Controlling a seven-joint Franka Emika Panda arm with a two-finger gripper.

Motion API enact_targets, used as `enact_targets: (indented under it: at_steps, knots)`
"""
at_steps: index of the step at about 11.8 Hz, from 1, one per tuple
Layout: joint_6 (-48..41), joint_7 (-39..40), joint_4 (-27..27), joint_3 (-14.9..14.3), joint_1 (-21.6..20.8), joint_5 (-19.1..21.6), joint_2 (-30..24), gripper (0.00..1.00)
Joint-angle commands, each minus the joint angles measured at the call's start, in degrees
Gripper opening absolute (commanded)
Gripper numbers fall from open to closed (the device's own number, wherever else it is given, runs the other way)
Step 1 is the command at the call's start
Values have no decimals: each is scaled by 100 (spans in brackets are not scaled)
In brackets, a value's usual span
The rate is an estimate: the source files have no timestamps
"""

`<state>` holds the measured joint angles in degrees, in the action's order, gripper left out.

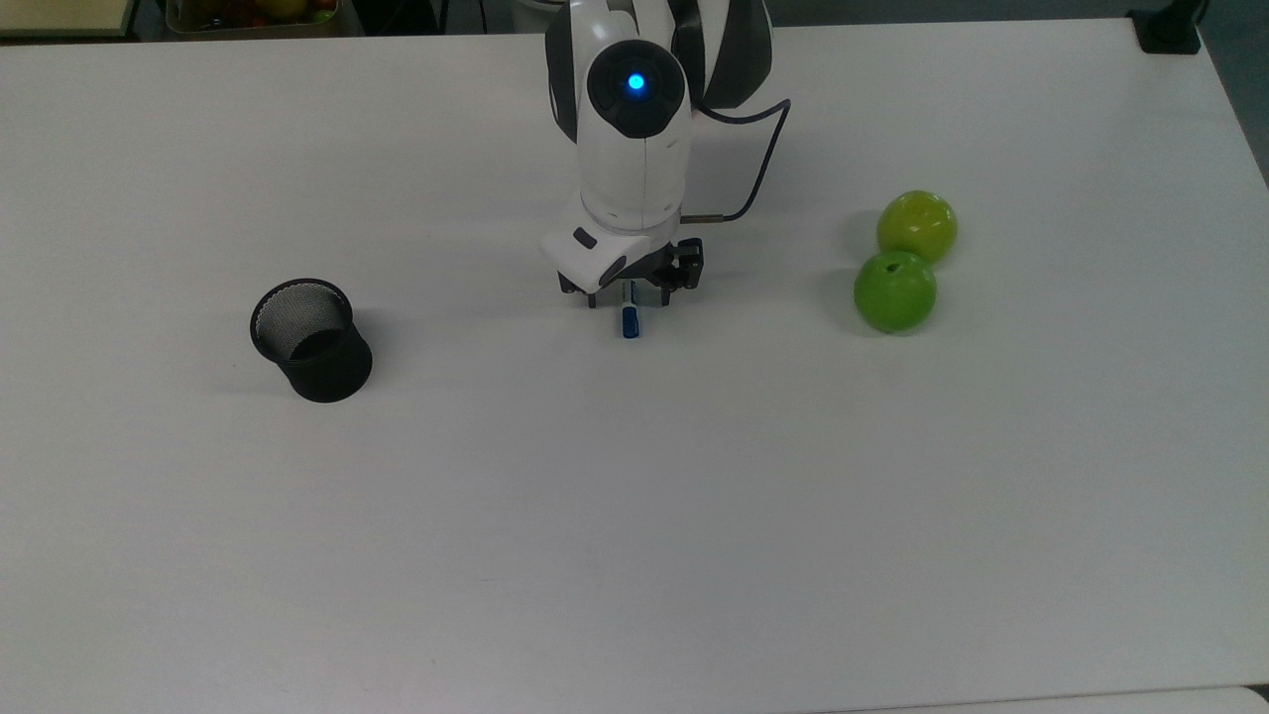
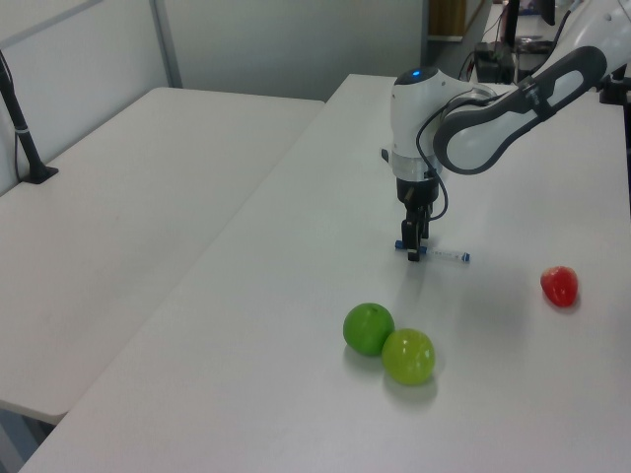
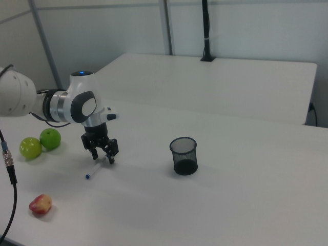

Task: Place marker
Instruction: 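Close the gripper on the marker's blue-capped end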

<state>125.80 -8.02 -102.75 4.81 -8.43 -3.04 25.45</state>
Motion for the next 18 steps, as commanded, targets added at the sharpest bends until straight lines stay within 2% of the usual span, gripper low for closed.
enact_targets:
  at_steps: [1, 4, 10, 14, 18]
  knots:
    - [155, -112, -26, -15, -27, -74, -14, 54]
    - [147, -112, -26, -24, -36, -74, -14, 35]
    - [138, -112, -17, -24, -36, -74, -22, 16]
    - [120, -112, -17, -24, -36, -74, -31, 10]
    - [85, -139, -8, -24, -36, -74, -49, 10]
